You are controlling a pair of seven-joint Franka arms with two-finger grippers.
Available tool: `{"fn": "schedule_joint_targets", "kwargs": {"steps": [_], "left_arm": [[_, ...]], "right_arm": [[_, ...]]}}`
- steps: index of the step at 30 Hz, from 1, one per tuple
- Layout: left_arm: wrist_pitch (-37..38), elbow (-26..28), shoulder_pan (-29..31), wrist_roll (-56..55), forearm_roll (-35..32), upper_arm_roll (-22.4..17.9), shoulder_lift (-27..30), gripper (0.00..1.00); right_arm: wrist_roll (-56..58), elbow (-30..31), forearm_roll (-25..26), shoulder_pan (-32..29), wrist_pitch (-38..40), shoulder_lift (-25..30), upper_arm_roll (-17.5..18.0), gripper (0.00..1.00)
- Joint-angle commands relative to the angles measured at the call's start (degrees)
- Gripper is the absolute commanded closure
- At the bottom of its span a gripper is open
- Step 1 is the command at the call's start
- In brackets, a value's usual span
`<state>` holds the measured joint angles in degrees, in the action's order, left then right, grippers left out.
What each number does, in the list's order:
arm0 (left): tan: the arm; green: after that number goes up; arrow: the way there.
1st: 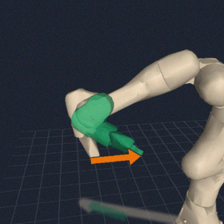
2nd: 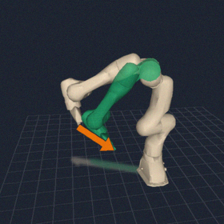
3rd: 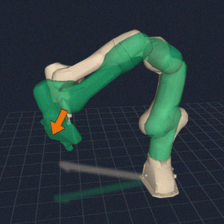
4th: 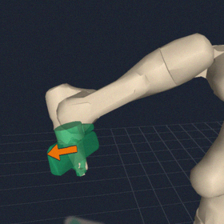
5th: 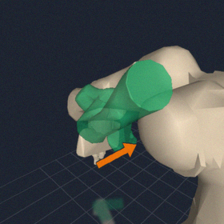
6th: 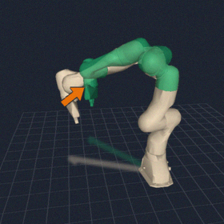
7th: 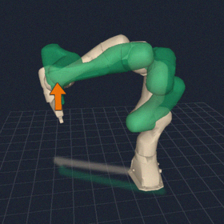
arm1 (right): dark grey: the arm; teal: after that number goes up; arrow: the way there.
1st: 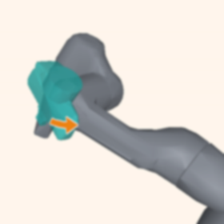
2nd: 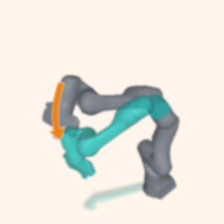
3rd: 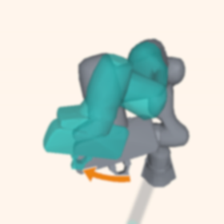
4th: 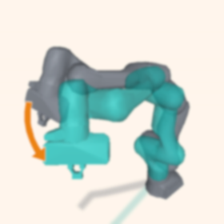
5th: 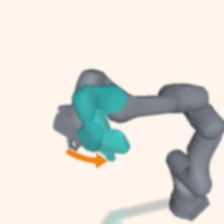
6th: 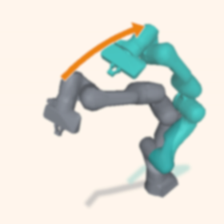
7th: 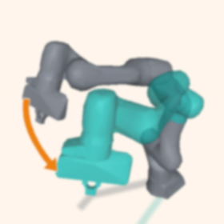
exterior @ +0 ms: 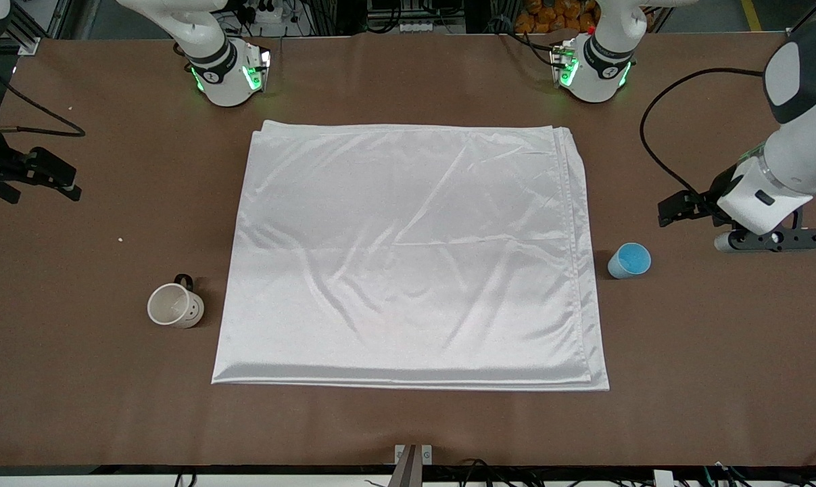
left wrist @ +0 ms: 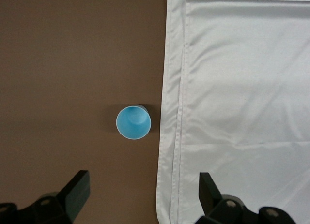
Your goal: Place blue cup into white mug on cloth
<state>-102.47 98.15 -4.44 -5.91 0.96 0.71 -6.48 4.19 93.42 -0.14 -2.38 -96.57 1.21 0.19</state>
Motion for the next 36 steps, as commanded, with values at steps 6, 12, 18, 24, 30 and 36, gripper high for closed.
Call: {"fn": "schedule_joint_targets", "kwargs": {"steps": [6, 12, 18, 24, 30, 36], "left_arm": [[-13.36, 12.59, 1.36, 2.30, -1.14, 0.26, 1.03, 0.23], [-18.19, 17.25, 2.50, 3.01, -1.14, 0.35, 0.68, 0.36], [-22.59, 21.21, 3.12, 5.47, -1.14, 0.35, 0.15, 0.62], [-25.58, 21.91, 3.12, 5.90, -1.14, 0.35, -2.31, 0.81], [-28.04, 22.61, 4.61, 9.07, -1.14, 0.35, -4.24, 0.91], [-30.59, 23.50, 5.14, 11.18, -1.14, 0.35, -5.56, 0.96]], "right_arm": [[0.74, 1.68, -0.92, -3.25, -0.38, 1.52, 2.54, 0.00], [0.47, 1.77, -1.01, -3.25, -0.29, 1.25, 2.80, 0.00], [0.12, 1.68, -1.01, -3.07, 1.03, 1.08, 2.80, 0.00], [0.29, 1.68, -1.01, -3.07, 1.82, 1.08, 2.80, 0.00], [0.56, 0.80, -0.92, -2.72, 1.73, 0.38, 2.72, 0.00], [0.82, 0.62, -0.83, -2.81, 1.73, -0.76, 2.72, 0.00]]}}
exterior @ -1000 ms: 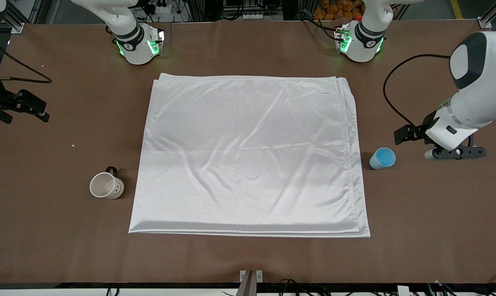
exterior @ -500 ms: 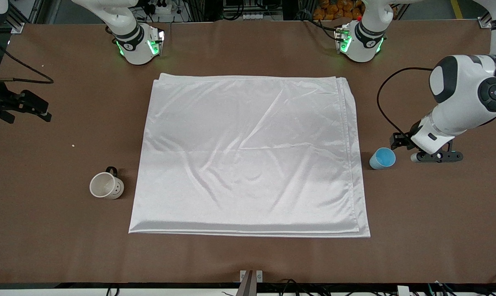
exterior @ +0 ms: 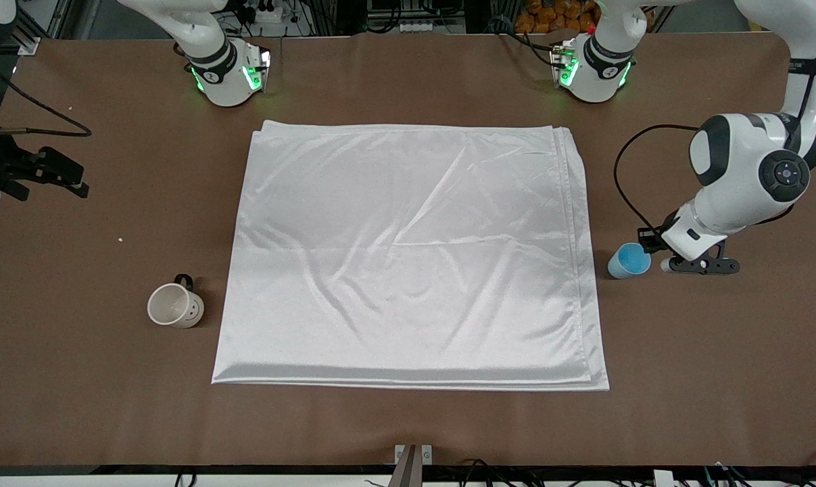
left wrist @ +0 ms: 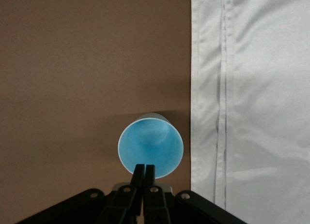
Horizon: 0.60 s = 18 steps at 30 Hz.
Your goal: Place blue cup into white mug on cloth
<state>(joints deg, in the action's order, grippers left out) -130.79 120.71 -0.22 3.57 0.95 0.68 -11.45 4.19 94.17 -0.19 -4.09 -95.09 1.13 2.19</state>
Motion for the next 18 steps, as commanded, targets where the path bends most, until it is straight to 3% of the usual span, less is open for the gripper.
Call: {"fn": "schedule_joint_targets", "kwargs": {"steps": [1, 11, 16, 18], "left_arm": [[-2.71, 0.93, 0.92, 1.71, -1.13, 0.37, -0.85, 0.98], [-6.49, 1.72, 0.66, 1.71, -1.13, 0.55, -2.96, 1.00], [-7.10, 1.63, 0.40, 1.71, -1.13, 0.64, -3.67, 0.87], [-7.28, 1.63, 0.40, 1.62, -1.13, 0.73, -3.93, 0.87]], "right_arm": [[0.74, -0.12, -0.78, -1.09, -0.09, -0.95, 0.71, 0.00], [0.91, 0.58, -0.87, -1.27, 0.08, -6.22, 0.80, 0.00], [0.91, 3.56, -0.87, -1.09, -3.07, -7.63, 0.80, 0.00], [0.91, 6.11, -0.87, -0.92, -5.71, -7.81, 0.80, 0.00]]}}
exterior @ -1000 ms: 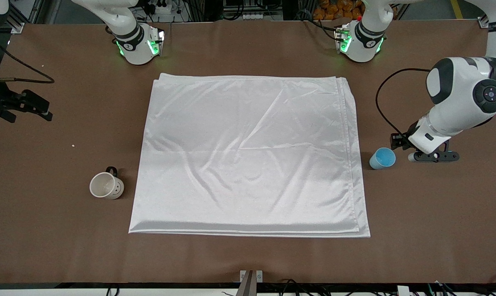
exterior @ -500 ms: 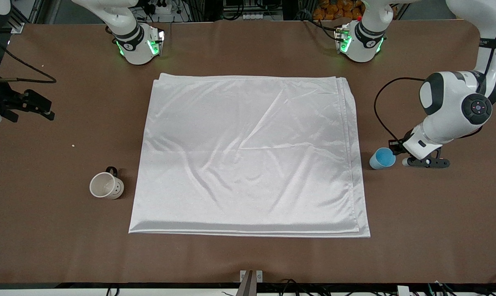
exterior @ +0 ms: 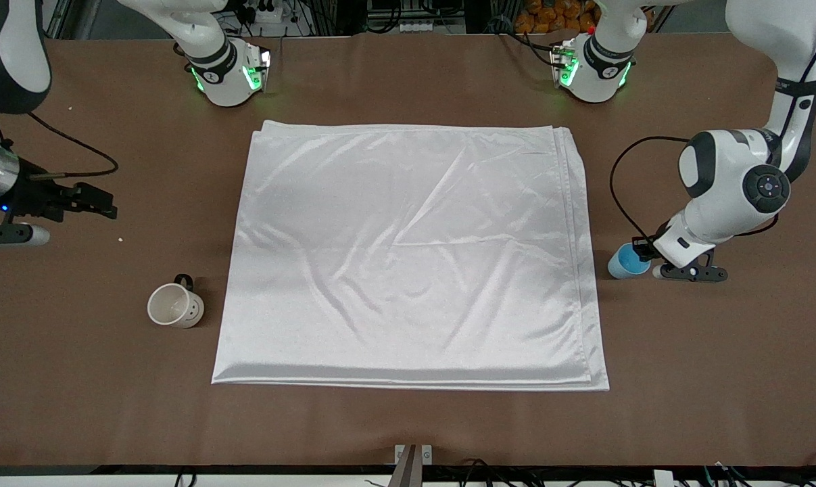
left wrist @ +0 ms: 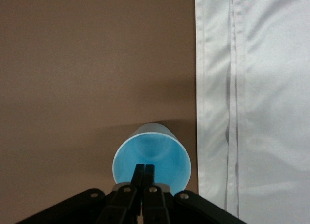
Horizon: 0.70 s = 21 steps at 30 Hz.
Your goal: Place blue cup into white mug on cloth
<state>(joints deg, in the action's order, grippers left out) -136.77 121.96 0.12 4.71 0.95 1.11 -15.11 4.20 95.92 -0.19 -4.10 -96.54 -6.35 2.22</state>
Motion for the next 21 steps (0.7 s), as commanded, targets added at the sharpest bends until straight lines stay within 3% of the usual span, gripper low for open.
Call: {"fn": "schedule_joint_targets", "kwargs": {"steps": [1, 7, 15, 21], "left_arm": [[-1.48, 0.38, -0.03, 0.47, -1.13, 0.30, -0.36, 0.87], [-1.57, -0.06, -0.21, 0.12, -0.95, 0.39, -0.36, 0.76], [-4.55, -0.06, -1.09, -1.10, -0.34, 1.27, -2.38, 0.76], [-5.78, -0.06, -1.26, -4.01, -0.34, 2.41, -3.26, 0.73]], "right_arm": [[0.90, 5.93, -0.86, -0.91, -5.93, -0.33, 0.77, 0.00], [0.99, 12.70, -0.86, -1.00, -12.35, -0.42, 0.77, 0.00], [0.99, 23.07, -0.86, -0.91, -26.58, -1.12, 0.77, 0.00], [0.99, 24.23, -0.86, -0.82, -32.48, -4.55, 0.77, 0.00]]}}
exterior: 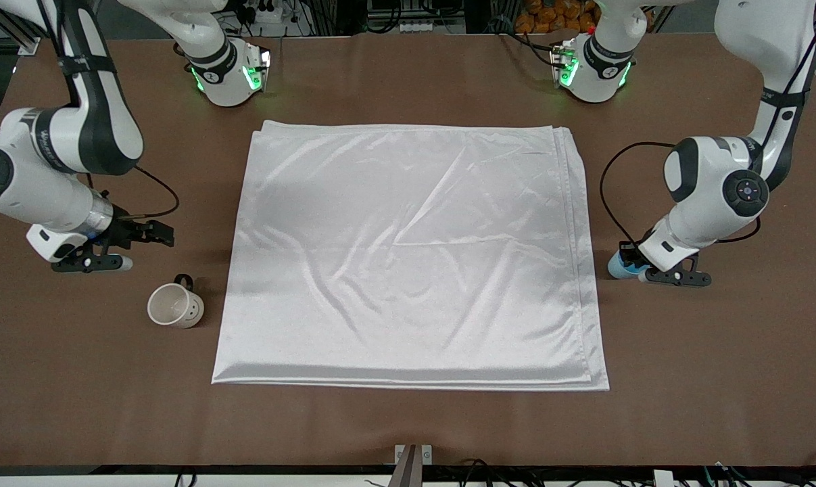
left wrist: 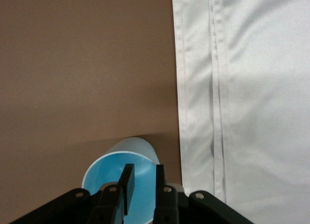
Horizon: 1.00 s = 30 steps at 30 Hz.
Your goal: Place blue cup into white mug on cloth
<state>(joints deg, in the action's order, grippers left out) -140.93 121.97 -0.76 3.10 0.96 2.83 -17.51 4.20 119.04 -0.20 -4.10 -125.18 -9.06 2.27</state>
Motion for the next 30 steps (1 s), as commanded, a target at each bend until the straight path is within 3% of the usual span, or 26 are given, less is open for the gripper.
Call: {"fn": "schedule_joint_targets", "kwargs": {"steps": [1, 16, 30], "left_arm": [[-1.71, -0.06, -0.38, -2.39, -0.34, 0.69, -0.86, 0.73], [-1.71, 0.46, -0.21, -3.45, -0.25, 0.69, -1.12, 0.69], [-1.89, 1.08, -0.03, -3.71, -0.25, 0.69, -2.00, 0.70]], "right_arm": [[0.98, 1.10, -0.86, -0.82, -4.63, -2.28, 0.72, 0.00], [3.27, 0.58, -0.68, -2.14, -13.33, -8.60, 0.63, 0.01], [3.18, -2.50, -0.77, -1.97, -17.82, -14.32, 0.63, 0.13]]}}
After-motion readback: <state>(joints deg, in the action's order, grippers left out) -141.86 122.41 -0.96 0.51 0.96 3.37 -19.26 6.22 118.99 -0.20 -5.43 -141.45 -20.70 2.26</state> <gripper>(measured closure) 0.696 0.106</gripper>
